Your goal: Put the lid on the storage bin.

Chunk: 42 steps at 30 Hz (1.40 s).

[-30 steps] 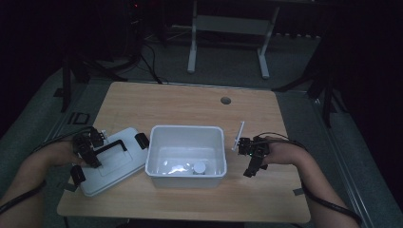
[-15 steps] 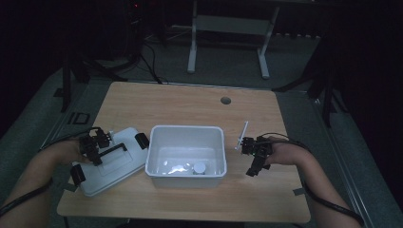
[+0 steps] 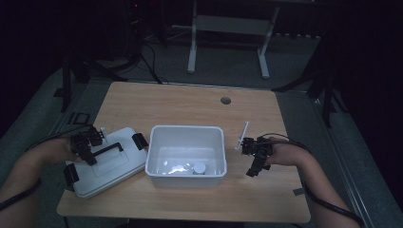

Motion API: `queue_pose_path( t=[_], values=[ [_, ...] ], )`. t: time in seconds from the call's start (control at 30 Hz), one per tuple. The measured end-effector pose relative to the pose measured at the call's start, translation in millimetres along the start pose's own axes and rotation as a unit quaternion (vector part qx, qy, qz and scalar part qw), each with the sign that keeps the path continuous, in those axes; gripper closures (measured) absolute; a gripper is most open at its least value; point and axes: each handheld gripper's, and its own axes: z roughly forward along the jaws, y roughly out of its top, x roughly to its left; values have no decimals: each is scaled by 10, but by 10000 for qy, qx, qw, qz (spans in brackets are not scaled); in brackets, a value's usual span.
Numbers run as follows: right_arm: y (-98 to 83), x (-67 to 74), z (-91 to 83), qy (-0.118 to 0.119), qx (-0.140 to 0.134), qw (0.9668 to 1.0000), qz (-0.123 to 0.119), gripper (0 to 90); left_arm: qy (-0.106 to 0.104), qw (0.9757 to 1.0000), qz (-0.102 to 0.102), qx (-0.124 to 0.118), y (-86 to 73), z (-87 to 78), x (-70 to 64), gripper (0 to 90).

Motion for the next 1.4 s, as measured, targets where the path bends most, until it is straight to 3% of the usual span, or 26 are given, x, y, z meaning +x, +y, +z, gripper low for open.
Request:
queue_pose_path(
  t=[0.43,0.47,0.53,0.7,0.8,0.93,1.2,1.4],
  values=[
    [-34,20,27,22,-54,10000,20,158,421,9991,21,-58,-274,-704,-135,835],
    [-34,20,27,22,-54,10000,20,158,421,9991,21,-58,-274,-704,-135,835],
    [-61,31,24,0,-62,10000,55,157,495,9986,59,-154,-335,-913,-168,835],
    [-80,34,21,4,-96,9999,68,158,573,9979,144,-249,-334,-1115,-230,835],
    [-88,28,12,-12,-120,9999,62,158,646,9966,296,-406,-244,-1281,-319,835],
    [-89,37,12,-10,-149,9999,79,158,645,9956,452,-509,-146,-1341,-376,835],
    [-107,35,18,3,-130,9999,88,158,511,9927,936,-560,261,-1367,-548,835],
    [-133,37,26,12,-127,9999,98,158,433,9886,1293,-636,536,-1371,-652,835]
  ],
)
